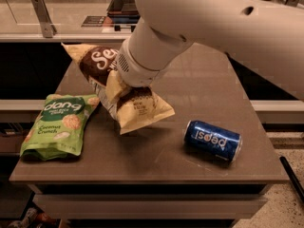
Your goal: Move brown chip bag near green rice chip bag
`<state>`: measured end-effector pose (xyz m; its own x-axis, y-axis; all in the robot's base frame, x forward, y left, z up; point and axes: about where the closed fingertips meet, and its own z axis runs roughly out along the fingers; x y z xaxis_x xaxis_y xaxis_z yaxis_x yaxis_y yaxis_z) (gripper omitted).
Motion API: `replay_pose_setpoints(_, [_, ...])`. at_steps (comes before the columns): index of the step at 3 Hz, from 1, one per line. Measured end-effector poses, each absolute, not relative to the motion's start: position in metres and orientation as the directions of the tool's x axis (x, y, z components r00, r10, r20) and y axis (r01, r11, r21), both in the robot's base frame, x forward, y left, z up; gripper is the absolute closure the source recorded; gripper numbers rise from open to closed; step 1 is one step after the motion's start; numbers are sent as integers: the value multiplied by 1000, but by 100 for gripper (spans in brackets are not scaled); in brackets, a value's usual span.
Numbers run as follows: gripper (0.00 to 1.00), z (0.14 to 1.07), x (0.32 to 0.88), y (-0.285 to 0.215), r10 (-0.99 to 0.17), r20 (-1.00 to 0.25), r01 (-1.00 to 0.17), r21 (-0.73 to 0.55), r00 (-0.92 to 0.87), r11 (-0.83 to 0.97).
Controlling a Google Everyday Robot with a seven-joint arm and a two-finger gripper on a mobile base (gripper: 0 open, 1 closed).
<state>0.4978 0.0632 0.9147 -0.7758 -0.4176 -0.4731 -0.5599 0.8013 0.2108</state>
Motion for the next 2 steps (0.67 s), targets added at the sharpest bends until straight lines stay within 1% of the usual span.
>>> replay_pose_setpoints(1, [12, 916, 497, 64, -419, -475, -561, 210, -774, 801])
replay_pose_setpoints(2, [0, 916, 496, 64, -420, -476, -563, 208, -773, 800])
